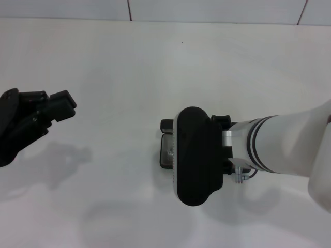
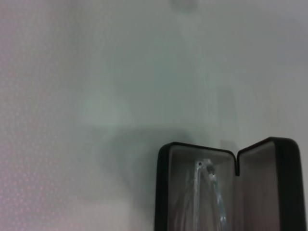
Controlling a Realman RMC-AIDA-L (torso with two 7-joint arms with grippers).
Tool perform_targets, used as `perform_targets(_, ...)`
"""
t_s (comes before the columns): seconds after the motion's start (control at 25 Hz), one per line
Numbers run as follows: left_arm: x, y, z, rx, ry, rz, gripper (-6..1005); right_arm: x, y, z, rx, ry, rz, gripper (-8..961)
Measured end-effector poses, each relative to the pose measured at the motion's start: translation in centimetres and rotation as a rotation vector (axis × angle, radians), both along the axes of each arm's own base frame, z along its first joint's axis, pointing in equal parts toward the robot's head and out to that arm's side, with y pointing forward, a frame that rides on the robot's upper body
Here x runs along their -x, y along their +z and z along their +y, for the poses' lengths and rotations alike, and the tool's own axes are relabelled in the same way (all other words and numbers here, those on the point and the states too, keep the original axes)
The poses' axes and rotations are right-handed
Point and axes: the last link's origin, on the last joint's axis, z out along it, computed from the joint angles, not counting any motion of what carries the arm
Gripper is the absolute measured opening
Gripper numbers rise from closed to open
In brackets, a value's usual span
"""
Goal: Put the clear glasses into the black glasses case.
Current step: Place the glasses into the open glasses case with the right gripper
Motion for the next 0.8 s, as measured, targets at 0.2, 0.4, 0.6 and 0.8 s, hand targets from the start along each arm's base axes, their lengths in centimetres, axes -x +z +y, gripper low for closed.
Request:
perform_targets(0.2,0.06,-0.04,-0.03,0.000,0.003,-0.001,129,-0.14,-0.11,0.00,0.000,-0.002,0.006,87)
perform_targets(0.4,0.07,-0.05,-0.04,0.000,0.004,-0.001,132,-0.31,-0.13,0.06,-0.002,-0.006,0.006,87)
perform_targets(0.6,0.08,-0.05,-0.04,-0.001,0.004,-0.001,135,-0.38,-0.15,0.07,-0.002,-0.007,0.003,87)
perform_targets(0.8,0.09,-0.05,-0.05,0.001,0.005,-0.002,137,-0.42,-0.13,0.14,-0.004,-0.008,0.002,88)
